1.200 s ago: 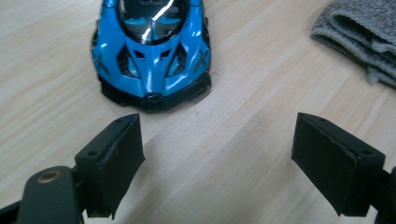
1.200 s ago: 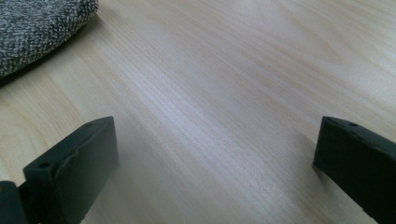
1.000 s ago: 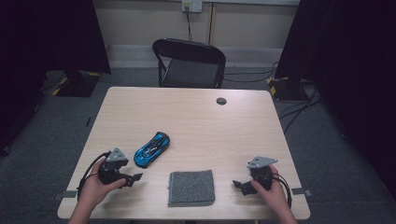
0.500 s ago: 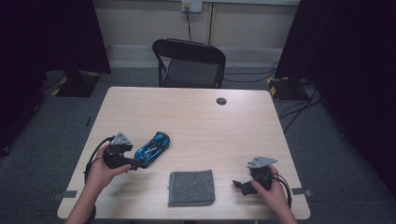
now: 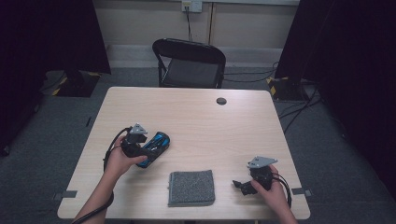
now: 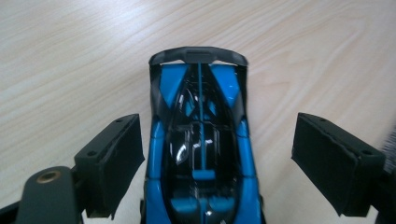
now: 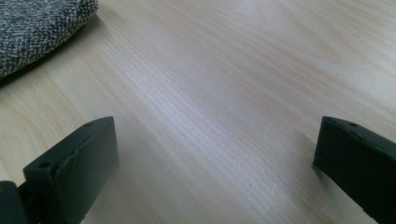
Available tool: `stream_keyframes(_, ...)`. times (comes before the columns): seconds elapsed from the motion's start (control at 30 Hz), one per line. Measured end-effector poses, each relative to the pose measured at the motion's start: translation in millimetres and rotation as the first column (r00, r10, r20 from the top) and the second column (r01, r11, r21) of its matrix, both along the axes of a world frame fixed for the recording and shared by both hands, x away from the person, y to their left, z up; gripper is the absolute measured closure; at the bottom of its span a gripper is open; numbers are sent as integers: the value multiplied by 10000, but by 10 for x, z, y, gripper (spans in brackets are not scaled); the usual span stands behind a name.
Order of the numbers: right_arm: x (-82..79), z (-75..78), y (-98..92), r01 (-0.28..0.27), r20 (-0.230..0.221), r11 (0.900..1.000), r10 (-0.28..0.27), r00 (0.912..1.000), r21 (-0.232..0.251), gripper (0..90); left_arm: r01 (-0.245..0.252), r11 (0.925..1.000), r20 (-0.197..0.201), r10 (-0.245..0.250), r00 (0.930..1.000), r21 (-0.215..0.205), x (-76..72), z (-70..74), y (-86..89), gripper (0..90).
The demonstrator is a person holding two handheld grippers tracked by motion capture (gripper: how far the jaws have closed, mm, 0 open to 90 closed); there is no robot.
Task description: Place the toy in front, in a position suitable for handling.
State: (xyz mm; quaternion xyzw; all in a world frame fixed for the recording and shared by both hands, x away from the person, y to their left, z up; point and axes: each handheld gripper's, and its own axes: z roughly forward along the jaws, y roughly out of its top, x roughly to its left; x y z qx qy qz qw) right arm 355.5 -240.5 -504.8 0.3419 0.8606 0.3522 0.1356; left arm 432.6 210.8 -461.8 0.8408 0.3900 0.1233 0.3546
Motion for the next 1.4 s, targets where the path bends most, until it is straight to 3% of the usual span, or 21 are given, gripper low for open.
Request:
stream_keyframes(0.13, 0, 0, 0, -2, 2, 10000, 2, 10000, -1, 0, 77, 9998, 139, -80, 9999, 201, 67, -45, -65, 169)
stream_keyframes(0.3, 0, 0, 0, -1, 1, 10000, 1, 10000, -1, 0, 63, 9999, -31, -64, 10000, -91, 138, -106, -114, 194)
stream_keyframes(0.37, 0, 0, 0, -1, -1, 10000, 1, 10000, 1, 0, 93, 9999, 104, -93, 9999, -58, 163, -126, -126, 188)
stream_keyframes(0.53, 1, 0, 0, -11, -4, 10000, 11, 10000, 10, 0, -121, 9999, -81, 121, 9999, 106, 233, -177, -137, 184)
stream_keyframes(1.17, 1, 0, 0, -14, -4, 10000, 14, 10000, 10, 0, -57, 9989, -237, 68, 9997, 474, 329, -338, -256, 183)
stream_keyframes(1.27, 1, 0, 0, -11, -5, 10000, 11, 10000, 6, 0, 44, 9973, -169, -32, 9999, 734, 335, -328, -266, 212)
stream_keyframes(1.4, 1, 0, 0, -12, -3, 10000, 12, 10000, 6, 0, -98, 9977, -132, 107, 9999, 677, 330, -329, -269, 247)
